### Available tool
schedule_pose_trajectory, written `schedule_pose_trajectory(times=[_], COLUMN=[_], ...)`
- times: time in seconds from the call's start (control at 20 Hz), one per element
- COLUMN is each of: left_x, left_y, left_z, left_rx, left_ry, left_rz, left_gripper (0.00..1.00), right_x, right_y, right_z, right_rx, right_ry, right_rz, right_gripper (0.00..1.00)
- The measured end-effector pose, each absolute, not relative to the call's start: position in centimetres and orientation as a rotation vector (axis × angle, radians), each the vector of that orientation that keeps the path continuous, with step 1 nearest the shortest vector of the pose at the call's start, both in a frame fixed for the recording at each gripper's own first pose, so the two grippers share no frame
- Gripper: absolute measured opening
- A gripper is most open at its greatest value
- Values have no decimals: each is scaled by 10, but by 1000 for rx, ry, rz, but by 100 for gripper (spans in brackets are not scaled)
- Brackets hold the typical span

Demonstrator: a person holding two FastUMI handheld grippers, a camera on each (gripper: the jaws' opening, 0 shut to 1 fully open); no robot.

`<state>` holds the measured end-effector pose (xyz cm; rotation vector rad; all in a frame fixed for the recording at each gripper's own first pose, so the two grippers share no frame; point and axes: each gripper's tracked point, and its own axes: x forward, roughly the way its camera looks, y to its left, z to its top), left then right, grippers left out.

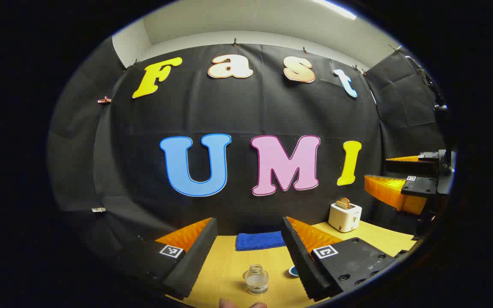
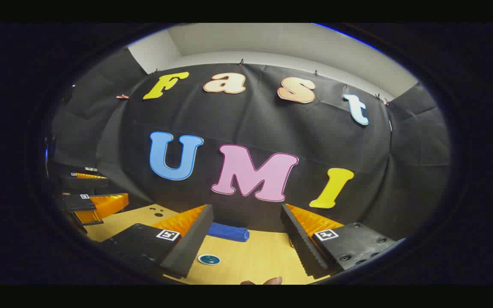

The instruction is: Open the teacup lid with one hand, grasp the water bottle and pour water into the teacup with the other hand; after pouring, place the water bottle on the coaster and then close the teacup lid.

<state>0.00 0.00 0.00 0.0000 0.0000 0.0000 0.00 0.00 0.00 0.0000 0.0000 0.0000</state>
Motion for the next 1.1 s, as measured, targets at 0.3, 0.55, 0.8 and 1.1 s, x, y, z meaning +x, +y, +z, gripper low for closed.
schedule_pose_trajectory(times=[0.3,0.55,0.8,1.1], left_x=[-2,-3,-5,-2], left_y=[3,4,4,-8], left_z=[0,2,4,2], left_rx=[14,13,12,19], left_ry=[-3,-1,-9,-9], left_rz=[0,5,-1,-35], left_gripper=[94,94,94,94], right_x=[2,3,5,11], right_y=[6,12,17,28], right_z=[4,4,1,-25], right_rx=[2,3,10,13], right_ry=[-18,-15,-14,17], right_rz=[7,23,40,72], right_gripper=[96,96,97,98])
